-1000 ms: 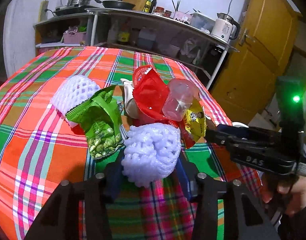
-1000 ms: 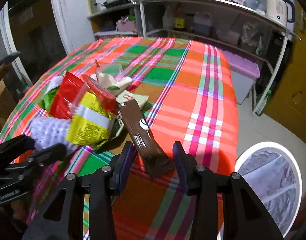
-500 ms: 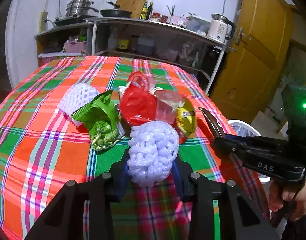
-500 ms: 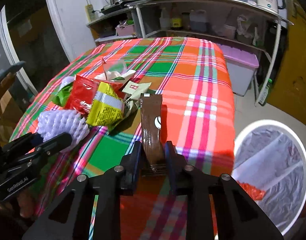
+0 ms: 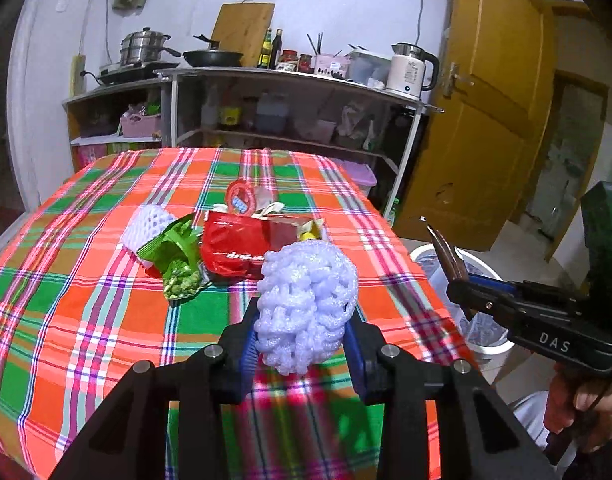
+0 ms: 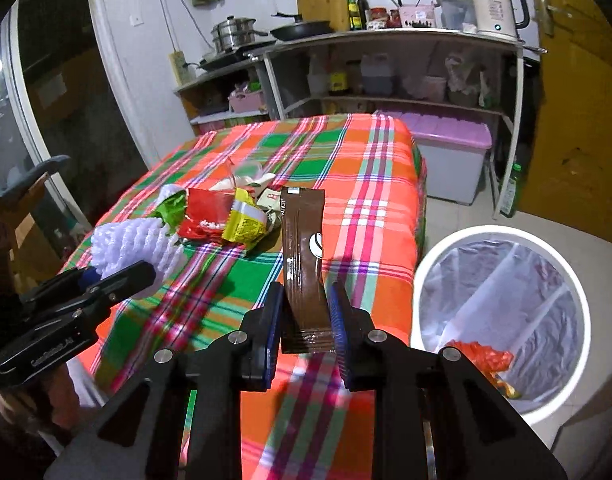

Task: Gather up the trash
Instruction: 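Carry the foam net and brown wrapper over the bin and release both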

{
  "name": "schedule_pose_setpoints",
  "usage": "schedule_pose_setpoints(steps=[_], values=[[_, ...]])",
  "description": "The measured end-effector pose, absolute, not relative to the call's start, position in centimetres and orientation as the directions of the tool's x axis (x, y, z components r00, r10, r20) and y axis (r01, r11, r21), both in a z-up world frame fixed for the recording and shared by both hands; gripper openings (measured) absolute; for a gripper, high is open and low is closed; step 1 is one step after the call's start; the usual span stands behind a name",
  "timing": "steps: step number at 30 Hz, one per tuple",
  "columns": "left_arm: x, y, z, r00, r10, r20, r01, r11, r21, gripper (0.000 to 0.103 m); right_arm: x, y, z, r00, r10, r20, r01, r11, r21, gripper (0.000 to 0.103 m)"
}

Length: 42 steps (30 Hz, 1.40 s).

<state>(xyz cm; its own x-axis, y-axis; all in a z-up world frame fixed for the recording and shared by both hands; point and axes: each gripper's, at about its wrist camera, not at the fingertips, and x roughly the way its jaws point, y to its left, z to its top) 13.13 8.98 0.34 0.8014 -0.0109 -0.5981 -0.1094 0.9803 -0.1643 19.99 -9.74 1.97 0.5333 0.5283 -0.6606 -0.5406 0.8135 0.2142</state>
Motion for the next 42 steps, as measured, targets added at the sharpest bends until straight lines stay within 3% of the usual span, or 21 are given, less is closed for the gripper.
schedule_pose_setpoints(steps=[21, 42], values=[[14.6, 1.9, 1.4, 0.797, -0.095, -0.597, 0.017, 0.991, -0.135, 0.038, 18.8, -18.3, 3.2, 0.642, 0.450, -0.621, -0.400, 0.887, 0.229, 0.025], [20.9, -5.4, 0.0, 0.748, -0.222, -0.626, 0.173, 0.975, -0.138, 0.038, 21.8, -24.0, -0.1, 0.635, 0.372, -0.677, -0.275, 0.928, 0.252, 0.025]])
